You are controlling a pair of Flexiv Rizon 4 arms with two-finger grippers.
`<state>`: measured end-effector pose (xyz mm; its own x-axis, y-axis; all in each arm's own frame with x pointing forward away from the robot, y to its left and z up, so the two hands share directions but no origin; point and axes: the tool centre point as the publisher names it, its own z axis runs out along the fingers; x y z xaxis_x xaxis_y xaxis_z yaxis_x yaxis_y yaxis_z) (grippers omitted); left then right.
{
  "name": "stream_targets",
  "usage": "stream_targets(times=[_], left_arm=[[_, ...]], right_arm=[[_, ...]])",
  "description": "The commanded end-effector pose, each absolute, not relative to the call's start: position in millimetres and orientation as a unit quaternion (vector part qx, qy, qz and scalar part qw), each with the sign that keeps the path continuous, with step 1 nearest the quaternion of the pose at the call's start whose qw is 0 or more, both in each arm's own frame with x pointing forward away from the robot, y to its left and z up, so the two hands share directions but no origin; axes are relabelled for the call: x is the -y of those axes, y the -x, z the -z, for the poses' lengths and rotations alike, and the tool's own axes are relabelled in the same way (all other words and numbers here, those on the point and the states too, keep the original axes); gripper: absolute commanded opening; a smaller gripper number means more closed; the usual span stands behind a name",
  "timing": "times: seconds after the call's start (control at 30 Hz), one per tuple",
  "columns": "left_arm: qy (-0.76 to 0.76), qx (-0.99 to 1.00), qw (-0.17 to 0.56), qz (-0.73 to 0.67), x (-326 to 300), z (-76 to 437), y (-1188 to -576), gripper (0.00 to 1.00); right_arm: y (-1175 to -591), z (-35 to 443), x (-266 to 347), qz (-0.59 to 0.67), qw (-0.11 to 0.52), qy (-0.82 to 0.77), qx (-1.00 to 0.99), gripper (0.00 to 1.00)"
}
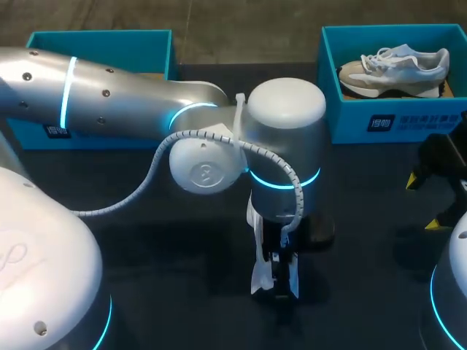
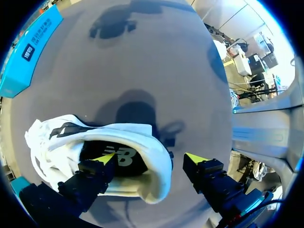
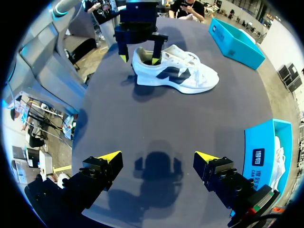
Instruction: Take the shoe out of the shoebox, open the shoe tongue, remove and reinsert the insole, then place the shoe into the shoebox
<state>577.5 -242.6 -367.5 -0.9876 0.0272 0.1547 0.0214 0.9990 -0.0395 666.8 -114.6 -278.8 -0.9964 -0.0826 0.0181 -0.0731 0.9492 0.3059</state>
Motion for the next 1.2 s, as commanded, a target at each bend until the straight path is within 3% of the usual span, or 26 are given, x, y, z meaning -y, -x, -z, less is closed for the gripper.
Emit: stream_targets(times=[0.03,0.33,0.53,0.7,0.77,0.83,1.2], left_arm=[[0.009,0.998,0.065,-0.013,246,375,-567,0.82],[-0.005,0.999,0.045,-0.007,245,383,-562,0.7],[-0.014,0.999,0.042,-0.007,244,385,-567,0.51],[-0.017,0.999,0.04,-0.004,245,387,-569,0.42],[-0.018,0.999,0.039,-0.002,245,387,-569,0.31],[-0.018,0.999,0.039,0.0,245,388,-569,0.0],[-0.022,0.999,0.026,-0.009,228,368,-589,0.0]], right_arm=[[-666,279,115,0.153,0.014,-0.039,0.987,1.0],[-666,279,115,0.153,0.014,-0.039,0.987,1.0],[-666,279,115,0.153,0.014,-0.039,0.987,1.0],[-666,279,115,0.153,0.014,-0.039,0.987,1.0],[-666,279,115,0.153,0.014,-0.039,0.987,1.0],[-666,279,115,0.153,0.014,-0.039,0.987,1.0],[-666,279,115,0.153,0.014,-0.039,0.987,1.0]])
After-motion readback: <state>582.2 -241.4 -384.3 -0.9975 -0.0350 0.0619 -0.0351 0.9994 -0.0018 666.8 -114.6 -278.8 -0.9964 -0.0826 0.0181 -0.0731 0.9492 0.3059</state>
